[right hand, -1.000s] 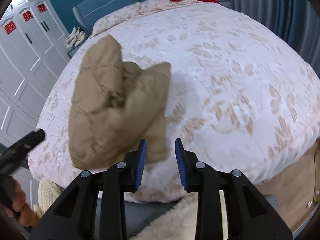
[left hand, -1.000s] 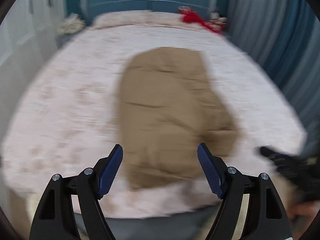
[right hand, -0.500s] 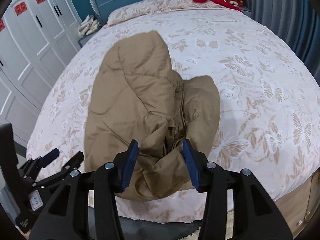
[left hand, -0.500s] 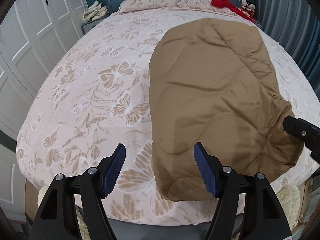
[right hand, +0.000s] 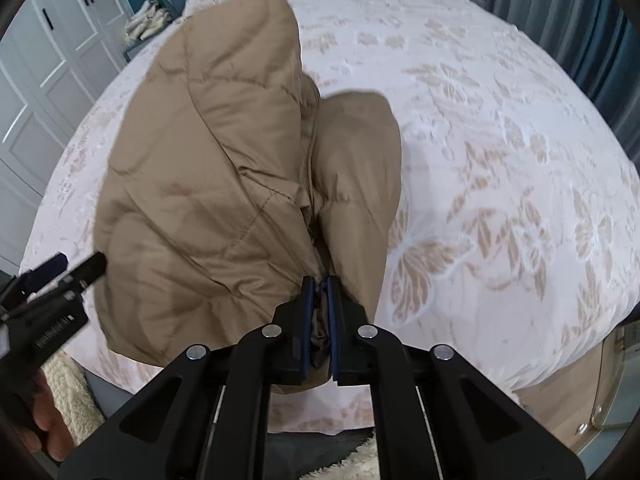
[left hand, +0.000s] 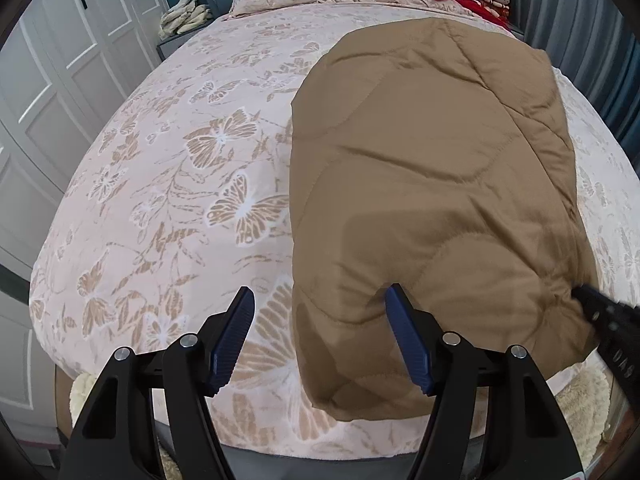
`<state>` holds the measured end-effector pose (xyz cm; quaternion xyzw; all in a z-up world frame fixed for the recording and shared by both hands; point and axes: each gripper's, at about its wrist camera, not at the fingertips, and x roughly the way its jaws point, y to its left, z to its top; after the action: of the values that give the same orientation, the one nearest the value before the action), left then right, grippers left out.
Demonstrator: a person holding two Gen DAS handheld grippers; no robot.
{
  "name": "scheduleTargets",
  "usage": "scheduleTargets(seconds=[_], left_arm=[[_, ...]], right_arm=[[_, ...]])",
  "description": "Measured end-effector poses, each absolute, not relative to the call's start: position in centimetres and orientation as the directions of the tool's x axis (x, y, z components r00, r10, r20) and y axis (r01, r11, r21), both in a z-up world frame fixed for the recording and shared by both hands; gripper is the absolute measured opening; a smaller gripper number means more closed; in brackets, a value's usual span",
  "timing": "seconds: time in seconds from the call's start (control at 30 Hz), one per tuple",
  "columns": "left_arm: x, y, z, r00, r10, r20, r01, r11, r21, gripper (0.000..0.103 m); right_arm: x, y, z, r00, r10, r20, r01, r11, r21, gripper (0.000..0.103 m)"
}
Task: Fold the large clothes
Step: 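Grasp the folded jacket end with the right gripper and fold it over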
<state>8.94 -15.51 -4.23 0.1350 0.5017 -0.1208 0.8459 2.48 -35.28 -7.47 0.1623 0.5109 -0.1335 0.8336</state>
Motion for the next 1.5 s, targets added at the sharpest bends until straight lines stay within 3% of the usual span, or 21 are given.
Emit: scheduleTargets(seconds=[0.6, 0.83, 1.1, 1.5], left_arm=[[9.5, -18.1, -7.7, 0.433, -0.061, -0.899, 0.381, 0.916, 0.121, 0.069], [10.7, -16.2, -4.8, 0.4, -0.124, -0.908, 0.367, 0.93, 0.035, 0.066], [15.5, -17.1, -0.2, 0.509, -0.127, -0.851, 0.306, 0.951, 0.041, 0.065], [18.0, -20.6, -3.7, 0.473, -0.09, -0.877, 0.307, 0.949, 0.068, 0.066]], right_arm=[[5.0, -36.4, -15.1, 0.347, -0.07, -0.935, 0.416, 0.905, 0.087, 0.005], [2.2, -39.1, -10.8, 0.423, 0.024, -0.906, 0.499, 0.828, 0.256, 0.009], [5.4, -37.6, -1.3, 0.588, -0.062, -0.806, 0.407, 0.884, 0.229, 0.009], [11.4, -38.6, -7.6, 0.459, -0.116, -0.881, 0.441, 0.891, 0.112, 0.005]])
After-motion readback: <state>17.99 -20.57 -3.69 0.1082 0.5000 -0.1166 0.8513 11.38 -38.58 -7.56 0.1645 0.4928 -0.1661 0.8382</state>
